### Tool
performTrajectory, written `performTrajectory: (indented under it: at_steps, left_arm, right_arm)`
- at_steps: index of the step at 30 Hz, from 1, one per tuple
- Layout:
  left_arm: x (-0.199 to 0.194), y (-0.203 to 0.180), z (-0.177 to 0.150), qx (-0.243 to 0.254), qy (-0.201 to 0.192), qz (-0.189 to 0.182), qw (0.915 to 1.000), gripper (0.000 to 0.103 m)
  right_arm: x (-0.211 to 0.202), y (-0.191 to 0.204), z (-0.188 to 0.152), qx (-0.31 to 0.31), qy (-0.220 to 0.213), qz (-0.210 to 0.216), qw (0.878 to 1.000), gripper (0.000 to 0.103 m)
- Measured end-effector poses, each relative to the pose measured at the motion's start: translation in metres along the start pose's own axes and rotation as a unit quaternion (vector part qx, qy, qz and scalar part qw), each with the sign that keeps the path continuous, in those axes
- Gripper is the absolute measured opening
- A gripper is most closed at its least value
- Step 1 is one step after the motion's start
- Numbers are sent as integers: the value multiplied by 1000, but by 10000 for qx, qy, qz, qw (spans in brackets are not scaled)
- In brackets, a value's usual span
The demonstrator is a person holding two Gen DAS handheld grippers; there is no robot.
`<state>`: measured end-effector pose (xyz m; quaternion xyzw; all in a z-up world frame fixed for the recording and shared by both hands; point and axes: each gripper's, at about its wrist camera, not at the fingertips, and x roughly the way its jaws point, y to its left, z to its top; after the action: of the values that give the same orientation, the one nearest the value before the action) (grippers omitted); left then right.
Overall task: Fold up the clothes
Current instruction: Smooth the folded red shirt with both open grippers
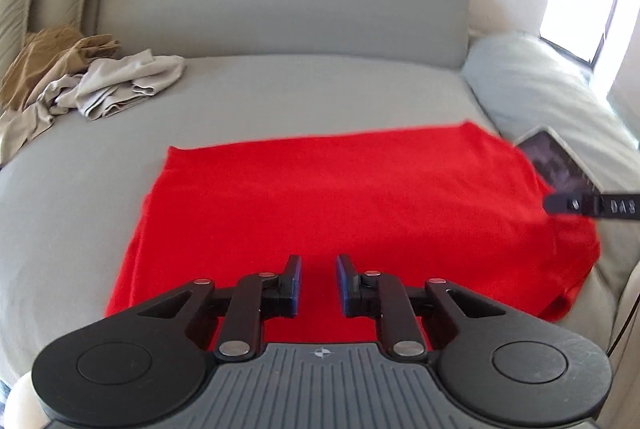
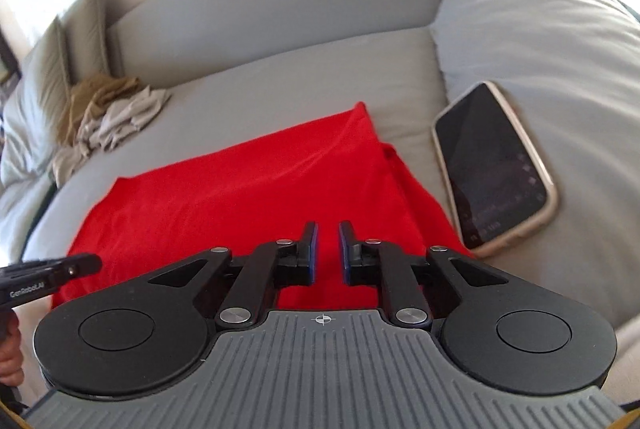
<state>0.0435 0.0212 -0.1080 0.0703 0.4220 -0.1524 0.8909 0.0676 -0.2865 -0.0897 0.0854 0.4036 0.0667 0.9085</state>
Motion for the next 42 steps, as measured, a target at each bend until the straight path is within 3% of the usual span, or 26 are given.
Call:
performTrajectory:
  at_steps: [4, 7, 9, 12, 15, 17, 19, 21, 25, 26, 29, 34, 36, 39, 42]
  left_arm:
    - [-24, 1, -25, 540, 477, 151, 9973, 16]
    - [-45, 22, -43, 265, 906, -33, 9955, 18]
    - [-56, 30, -46, 6, 765, -170, 9969, 17]
    - [-61, 25, -34, -197, 286, -457, 9984, 21]
    - [-47, 0, -16, -93, -295, -624, 9976, 22]
    - [-28, -18, -9, 139, -459, -413, 9980, 28]
    - [-7, -35, -9, 283, 11, -151, 9995, 21]
    - [-3, -39, -17, 416, 421, -112, 9982, 20]
    - [-31, -34, -35, 823, 816, -243, 9930, 25]
    - [-35, -27, -39, 728, 987, -363, 9918, 33]
    - [-49, -5, -52, 194, 1066, -539, 9926, 34]
    - [-60, 13, -52, -587, 355, -356, 9970, 38]
    - [-57, 15, -48, -831, -25, -204, 9963, 42]
    - [-49, 18, -40, -844, -396, 515, 9943, 42]
    - [-27, 40, -34, -1291, 363, 1615, 9777, 35]
  right_arm:
    - [0, 18, -16, -950, 817, -332, 9916, 36]
    - [-28, 6, -30, -999, 1151, -586, 9866, 40]
    - [-47, -3, -33, -712, 1059, -568, 9902, 41]
    - [-62, 0, -29, -451, 572, -238, 9971, 41]
    - [-44, 28, -17, -720, 317, 107, 9968, 39]
    - [-24, 47, -13, -952, 293, 289, 9946, 35]
    - [-5, 59, -14, -1083, 567, 297, 9921, 35]
    - [11, 66, -19, -1145, 1014, 273, 9879, 38]
    - [-19, 56, -40, -1209, 1397, 478, 9816, 43]
    - [-29, 50, -43, -1108, 1516, 548, 9807, 47]
    - [-45, 26, -50, -548, 1747, 440, 9821, 49]
    - [-59, 11, -40, -57, 1103, 441, 9929, 44]
    - [-53, 20, -36, -213, 948, 593, 9935, 16]
    - [-35, 39, -33, -477, 845, 675, 9930, 16]
    - [-15, 55, -35, -741, 871, 613, 9915, 19]
